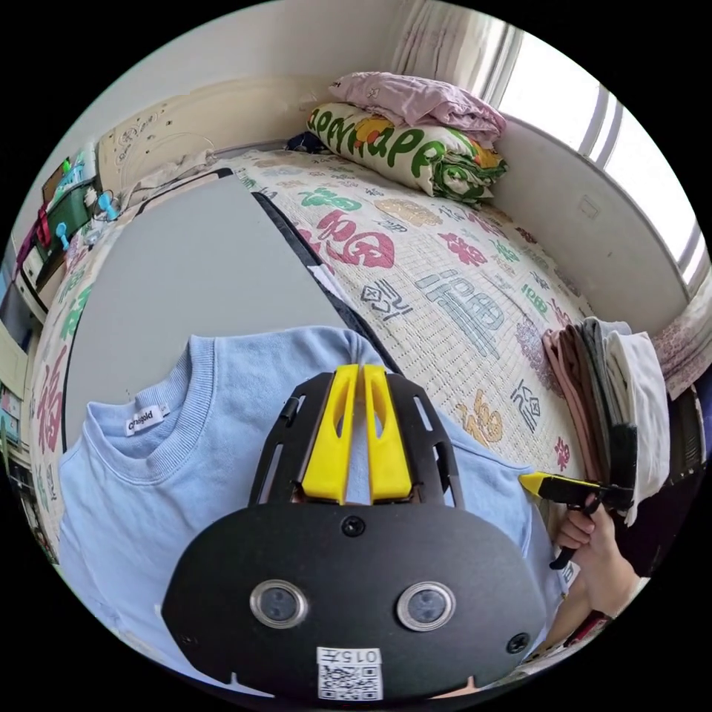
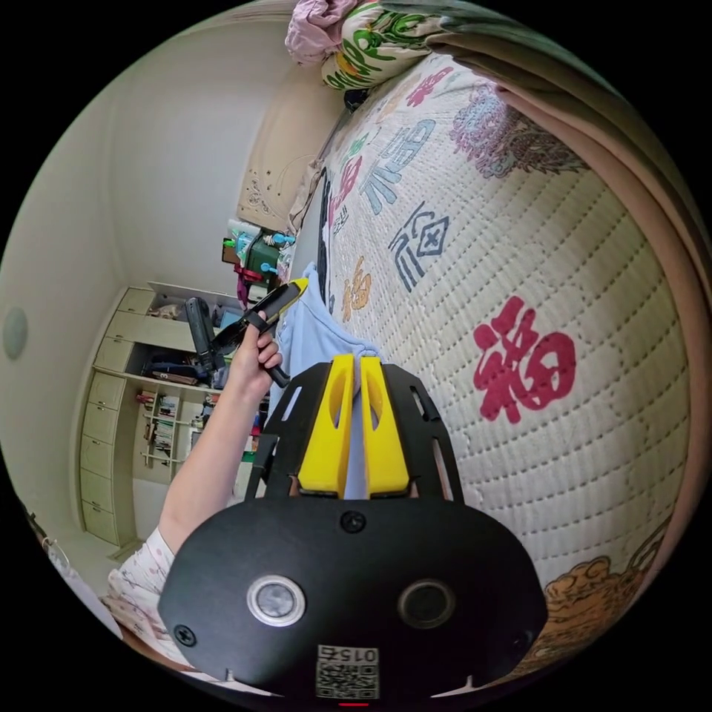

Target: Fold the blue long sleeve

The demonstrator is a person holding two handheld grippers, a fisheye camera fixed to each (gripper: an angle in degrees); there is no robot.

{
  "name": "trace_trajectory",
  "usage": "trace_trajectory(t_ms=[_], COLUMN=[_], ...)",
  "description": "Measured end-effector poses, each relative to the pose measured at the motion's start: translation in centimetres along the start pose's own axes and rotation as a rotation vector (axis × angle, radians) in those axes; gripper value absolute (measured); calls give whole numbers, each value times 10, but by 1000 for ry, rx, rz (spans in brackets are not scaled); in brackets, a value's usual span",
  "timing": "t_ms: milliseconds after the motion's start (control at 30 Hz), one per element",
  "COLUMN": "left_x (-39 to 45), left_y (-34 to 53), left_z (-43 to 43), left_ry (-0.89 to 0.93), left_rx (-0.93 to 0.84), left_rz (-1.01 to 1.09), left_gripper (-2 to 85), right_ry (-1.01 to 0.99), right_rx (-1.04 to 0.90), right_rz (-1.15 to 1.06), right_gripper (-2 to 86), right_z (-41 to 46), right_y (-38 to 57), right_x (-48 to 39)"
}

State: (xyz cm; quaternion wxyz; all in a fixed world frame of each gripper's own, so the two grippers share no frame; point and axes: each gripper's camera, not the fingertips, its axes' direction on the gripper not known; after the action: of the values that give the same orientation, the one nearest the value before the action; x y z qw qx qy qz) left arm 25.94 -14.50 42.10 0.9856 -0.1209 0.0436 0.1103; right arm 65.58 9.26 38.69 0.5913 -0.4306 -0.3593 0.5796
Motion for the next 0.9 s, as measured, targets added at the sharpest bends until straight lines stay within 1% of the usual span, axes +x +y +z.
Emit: trace_trajectory(t_ms=[100,200,267,300,367,400,433,467,500,567,667,700,767,900], left_x=[-6,-10,-10,-8,9,14,25,38,44,70,102,108,127,148], left_y=[1,27,78,94,169,190,233,277,298,370,421,426,438,430], left_z=[-19,-68,-125,-139,-187,-197,-216,-235,-243,-266,-278,-280,-291,-297], left_ry=[19,34,94,114,206,230,264,275,273,225,119,87,-4,-69], left_rx=[0,57,120,128,88,65,40,30,27,0,-41,-46,13,6], left_rz=[-17,-2,29,41,93,98,97,81,70,27,21,21,29,47], left_gripper=[33,67,76,76,77,79,84,99,106,110,109,107,98,88], right_ry=[-27,-35,-42,-46,-58,-63,-75,-88,-96,-118,-101,-94,-66,-75], right_rx=[-22,-33,-31,-29,-22,-21,-18,-17,-16,-19,-11,-9,-1,1], right_rz=[3,-2,-1,1,-1,-1,-5,-11,-13,-20,-31,-36,-57,-61], right_gripper=[-4,-4,-4,-3,-1,-1,0,1,2,3,4,4,4,5], right_z=[-7,-14,-19,-21,-25,-26,-29,-31,-32,-35,-38,-39,-40,-42], right_y=[-11,-17,-20,-21,-21,-21,-21,-21,-21,-21,-19,-18,-15,-11], right_x=[5,6,8,8,10,11,13,15,16,20,21,21,20,27])
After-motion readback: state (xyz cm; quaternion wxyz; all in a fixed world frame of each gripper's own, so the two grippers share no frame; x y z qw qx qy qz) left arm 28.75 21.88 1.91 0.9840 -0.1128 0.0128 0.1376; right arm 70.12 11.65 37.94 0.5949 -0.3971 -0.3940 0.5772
